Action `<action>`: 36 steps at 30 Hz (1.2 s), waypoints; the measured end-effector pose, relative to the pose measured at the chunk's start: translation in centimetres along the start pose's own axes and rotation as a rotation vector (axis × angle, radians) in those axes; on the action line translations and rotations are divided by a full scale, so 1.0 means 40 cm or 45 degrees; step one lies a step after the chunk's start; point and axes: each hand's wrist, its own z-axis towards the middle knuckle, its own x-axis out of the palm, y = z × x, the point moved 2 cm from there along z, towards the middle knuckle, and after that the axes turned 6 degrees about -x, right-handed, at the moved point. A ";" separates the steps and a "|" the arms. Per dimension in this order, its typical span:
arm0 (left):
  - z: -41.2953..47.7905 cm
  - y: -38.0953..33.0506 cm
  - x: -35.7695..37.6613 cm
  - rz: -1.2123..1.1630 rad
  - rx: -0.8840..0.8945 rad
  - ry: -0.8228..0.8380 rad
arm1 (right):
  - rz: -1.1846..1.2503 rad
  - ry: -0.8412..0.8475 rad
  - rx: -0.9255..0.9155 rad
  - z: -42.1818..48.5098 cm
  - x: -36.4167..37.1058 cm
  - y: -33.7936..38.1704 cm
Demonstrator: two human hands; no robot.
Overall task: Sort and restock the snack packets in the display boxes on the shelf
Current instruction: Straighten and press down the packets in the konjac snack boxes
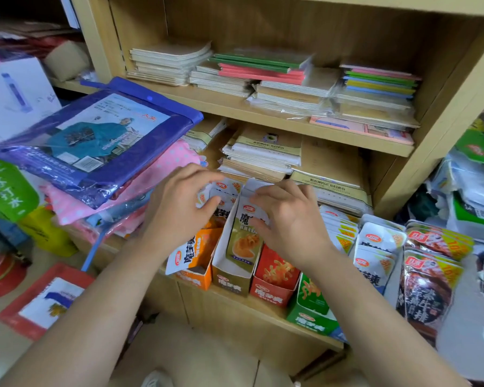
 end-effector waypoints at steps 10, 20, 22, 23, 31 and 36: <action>-0.112 0.101 -0.082 0.079 -0.619 0.593 | 0.601 0.244 0.088 0.029 0.074 0.097; -0.108 0.098 -0.051 -0.056 -0.541 0.279 | 0.783 0.393 0.367 0.059 0.106 0.116; -0.092 0.110 -0.037 -0.091 -0.570 0.217 | 0.786 0.399 0.426 0.065 0.100 0.107; -0.085 0.118 -0.027 -0.110 -0.580 0.210 | 0.764 0.402 0.424 0.068 0.098 0.104; -0.049 0.141 -0.007 -0.317 -0.494 0.182 | 0.800 0.298 0.422 0.069 0.115 0.098; -0.063 0.135 -0.029 -0.378 -0.304 0.231 | 0.870 0.168 0.339 0.089 0.108 0.090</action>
